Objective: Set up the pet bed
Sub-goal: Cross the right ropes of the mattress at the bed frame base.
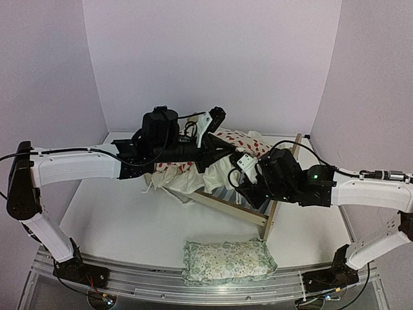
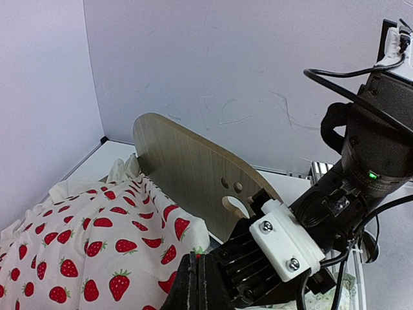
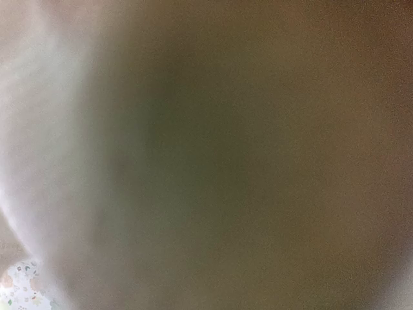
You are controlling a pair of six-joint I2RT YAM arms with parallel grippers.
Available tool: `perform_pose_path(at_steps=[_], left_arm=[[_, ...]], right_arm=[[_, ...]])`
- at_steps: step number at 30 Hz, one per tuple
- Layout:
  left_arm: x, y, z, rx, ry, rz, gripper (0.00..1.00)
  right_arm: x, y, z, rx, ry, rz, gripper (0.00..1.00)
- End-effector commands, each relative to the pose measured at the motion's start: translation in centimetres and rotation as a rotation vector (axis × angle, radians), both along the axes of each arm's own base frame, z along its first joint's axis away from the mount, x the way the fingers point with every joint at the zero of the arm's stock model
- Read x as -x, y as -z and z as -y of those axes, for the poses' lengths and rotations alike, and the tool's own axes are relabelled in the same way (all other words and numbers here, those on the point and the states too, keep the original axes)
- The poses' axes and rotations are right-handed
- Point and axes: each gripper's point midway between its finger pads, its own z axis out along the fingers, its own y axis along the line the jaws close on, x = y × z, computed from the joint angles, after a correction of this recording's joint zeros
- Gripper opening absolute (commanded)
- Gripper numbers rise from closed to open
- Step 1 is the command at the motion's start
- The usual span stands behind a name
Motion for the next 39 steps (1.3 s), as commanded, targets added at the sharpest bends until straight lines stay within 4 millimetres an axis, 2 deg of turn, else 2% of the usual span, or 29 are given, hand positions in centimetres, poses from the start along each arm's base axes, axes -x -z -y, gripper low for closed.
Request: perform_pose_path(at_steps=[1,4,10,12,17,27,31,39], left_arm=[[1.9,-5.2,-1.1,0.126,0.049,0.058,0.0],[1.8,-5.2,-1.2,0.126,0.047,0.056,0.0],[1.9,-5.1,-1.5,0.128,0.046,0.053,0.0],[1.9,-5.0,-1.5,0.128,0.046,0.052,0.0],[1.9,-4.8,-1.5,0.129,0.051,0.046,0.0],[2.6,-3.0,0.6,0.133,0.162,-0.024,0.0],[2.8,-1.9,1.9,0.119,0.218,-0.064,0.0],[3.1,0.8,4.0,0.092,0.305,-0.152,0.01]], right_arm=[[-0.3,-0.5,-1.0,-0.058,-0.009,0.018,0.29],[-0.3,-0.3,-1.1,-0.065,-0.011,0.017,0.24],[-0.2,-0.1,-1.2,-0.073,-0.009,0.01,0.04],[-0.3,-0.2,-1.1,-0.077,-0.001,0.013,0.0],[-0.4,-1.8,-0.2,-0.108,0.038,0.043,0.0],[0.8,-8.0,3.7,-0.181,0.11,0.082,0.0],[1.3,-8.8,5.7,-0.141,0.179,0.039,0.0],[2.5,-8.7,8.0,-0.084,0.269,-0.074,0.0]])
